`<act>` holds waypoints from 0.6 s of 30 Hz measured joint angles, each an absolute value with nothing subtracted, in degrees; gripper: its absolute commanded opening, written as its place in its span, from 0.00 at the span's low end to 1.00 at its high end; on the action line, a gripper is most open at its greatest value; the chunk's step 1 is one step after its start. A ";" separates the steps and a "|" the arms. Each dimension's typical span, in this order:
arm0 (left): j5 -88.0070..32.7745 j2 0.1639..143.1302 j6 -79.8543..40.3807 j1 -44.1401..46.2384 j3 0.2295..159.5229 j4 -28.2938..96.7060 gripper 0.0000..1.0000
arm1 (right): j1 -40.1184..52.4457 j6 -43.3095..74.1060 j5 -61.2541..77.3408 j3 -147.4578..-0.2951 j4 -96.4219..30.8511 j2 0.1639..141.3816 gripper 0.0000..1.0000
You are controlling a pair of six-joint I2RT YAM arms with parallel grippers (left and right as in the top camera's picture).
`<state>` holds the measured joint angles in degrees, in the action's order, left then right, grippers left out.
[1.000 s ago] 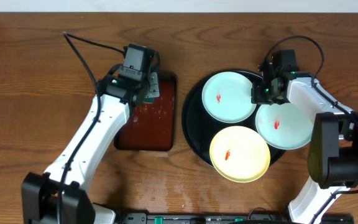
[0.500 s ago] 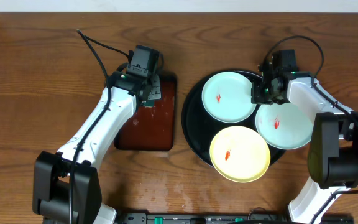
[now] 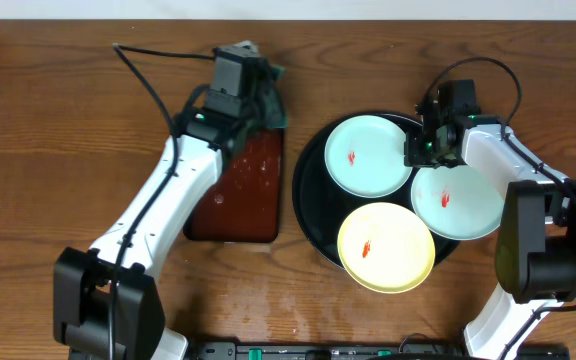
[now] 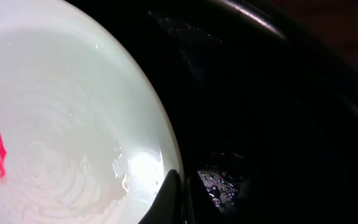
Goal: Clean dirty plates on tray and stack at the side
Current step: 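Move the sponge over the top plate and scrub it with the left gripper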
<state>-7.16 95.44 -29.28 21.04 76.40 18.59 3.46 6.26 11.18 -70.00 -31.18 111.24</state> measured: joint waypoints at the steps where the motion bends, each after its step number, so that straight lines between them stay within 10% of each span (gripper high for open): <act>1: -7.75 95.44 -29.74 22.00 76.40 18.09 0.07 | 3.46 6.24 11.18 -70.00 -31.18 111.24 0.01; 18: -9.34 109.06 -28.38 34.44 93.17 29.61 0.08 | 3.46 6.26 11.27 -70.00 -31.18 111.24 0.01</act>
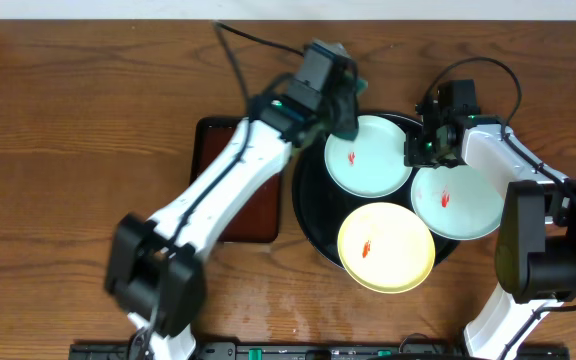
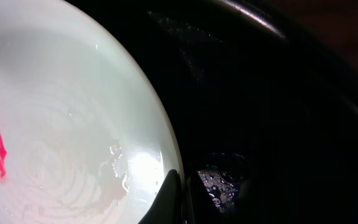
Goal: Clean dirty plates on tray and stack at the side
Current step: 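Move the sponge over the top plate and scrub it with the left gripper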
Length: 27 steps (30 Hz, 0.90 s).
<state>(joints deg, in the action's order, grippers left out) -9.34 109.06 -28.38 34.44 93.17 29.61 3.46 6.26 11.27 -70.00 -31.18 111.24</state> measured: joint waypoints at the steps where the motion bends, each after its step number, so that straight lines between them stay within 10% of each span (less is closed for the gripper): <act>1: -9.32 110.67 -28.27 34.70 93.17 29.61 0.07 | 3.44 6.26 11.27 -70.00 -31.16 111.24 0.01; 27: -5.21 124.38 -26.50 35.73 93.14 25.85 0.08 | 3.46 6.24 11.57 -70.00 -31.03 111.24 0.01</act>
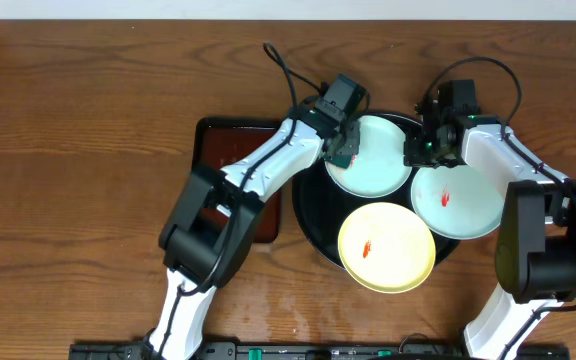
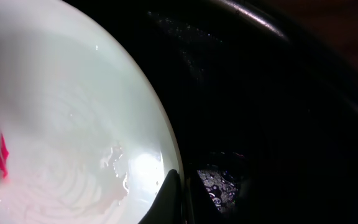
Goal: Clean dirty plates on tray and stack at the side
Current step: 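Move the sponge over the top plate and scrub it with the left gripper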
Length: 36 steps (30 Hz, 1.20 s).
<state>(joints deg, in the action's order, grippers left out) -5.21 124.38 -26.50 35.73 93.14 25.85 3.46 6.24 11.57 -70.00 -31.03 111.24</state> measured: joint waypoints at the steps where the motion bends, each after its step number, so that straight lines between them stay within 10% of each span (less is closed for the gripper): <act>1: -5.15 124.57 -26.52 35.90 93.14 25.69 0.08 | 3.46 6.24 11.57 -70.00 -31.03 111.24 0.01; 21: -5.72 128.20 -26.09 37.21 94.54 22.76 0.08 | 3.44 6.26 11.40 -70.00 -31.29 111.24 0.01; 36: -31.79 131.00 -25.58 35.46 94.52 14.74 0.07 | 3.42 6.26 10.61 -69.91 -31.20 111.24 0.01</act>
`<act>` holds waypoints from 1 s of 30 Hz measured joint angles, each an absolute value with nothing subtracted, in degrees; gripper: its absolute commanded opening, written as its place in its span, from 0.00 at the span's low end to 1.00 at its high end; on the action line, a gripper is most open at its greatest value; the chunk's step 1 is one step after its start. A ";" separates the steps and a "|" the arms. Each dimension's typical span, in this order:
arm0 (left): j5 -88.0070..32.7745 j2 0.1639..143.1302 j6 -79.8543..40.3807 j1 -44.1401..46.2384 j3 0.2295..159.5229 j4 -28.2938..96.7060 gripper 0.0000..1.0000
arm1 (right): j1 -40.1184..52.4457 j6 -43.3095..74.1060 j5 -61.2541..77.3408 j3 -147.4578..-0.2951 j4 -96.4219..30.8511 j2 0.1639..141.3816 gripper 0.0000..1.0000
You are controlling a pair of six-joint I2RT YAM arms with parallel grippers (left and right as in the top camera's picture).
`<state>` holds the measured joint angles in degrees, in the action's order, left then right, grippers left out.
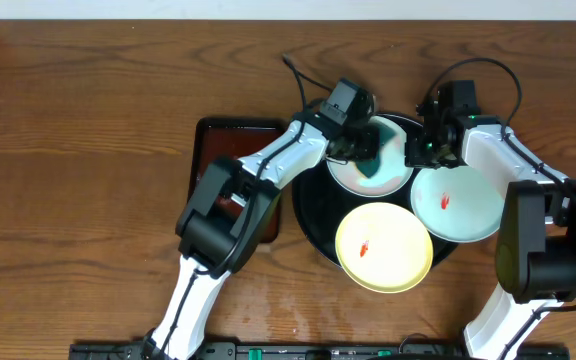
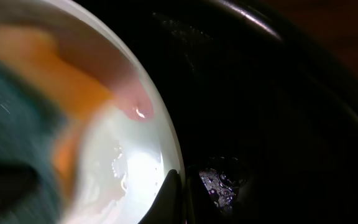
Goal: Clean dirty plates on tray and stack at the side
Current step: 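Move the sponge over the top plate and scrub it with the left gripper, then pull the sponge back toward the dark tray with the left gripper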
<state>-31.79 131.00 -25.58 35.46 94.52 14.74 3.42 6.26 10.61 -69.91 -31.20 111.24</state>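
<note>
A round black tray [image 1: 308,215] holds three plates. My right gripper [image 1: 421,152] is shut on the right rim of the upper mint plate [image 1: 393,178], and its dark fingertips [image 2: 169,196] pinch that rim [image 2: 166,143]. My left gripper [image 1: 366,148] is over the same plate, shut on a teal sponge [image 1: 375,166] that presses on the plate's middle and hides its red stain. In the right wrist view the sponge [image 2: 17,118] is a teal and orange blur. A second mint plate [image 1: 458,205] and a yellow plate [image 1: 383,248] each carry a red smear.
A dark red rectangular tray [image 1: 230,150] lies left of the black tray, partly under my left arm. Cables loop behind both arms near the table's far edge. Bare wooden table [image 1: 78,150] spreads to the left.
My left gripper has moved right, from the upper mint plate's left edge to its middle. The sponge now covers the red stain. The right gripper still pinches the rim.
My left gripper held the sponge over the dark red tray. Then it was at the black tray's upper left, then at the mint plate's left edge, and now it is on the plate's middle. The right gripper stayed shut on that plate's rim throughout.
</note>
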 measured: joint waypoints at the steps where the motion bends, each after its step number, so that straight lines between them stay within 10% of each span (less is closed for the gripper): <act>1: -34.13 131.17 -25.76 35.46 94.45 14.24 0.08 | 3.42 6.26 10.68 -69.89 -31.09 111.24 0.01; 11: -38.54 124.53 -27.20 32.82 93.30 18.02 0.07 | 3.42 6.26 11.14 -69.91 -30.87 111.24 0.01; 23: -5.67 102.30 -24.75 20.49 93.69 54.15 0.07 | 3.46 5.89 11.94 -69.89 -30.81 111.24 0.17; 30: 4.82 102.17 -23.35 15.62 92.75 63.88 0.07 | 3.46 5.91 12.01 -69.89 -30.79 111.24 0.11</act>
<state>4.82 102.17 -23.35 15.62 92.75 63.88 3.46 5.91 12.01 -69.89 -30.79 111.24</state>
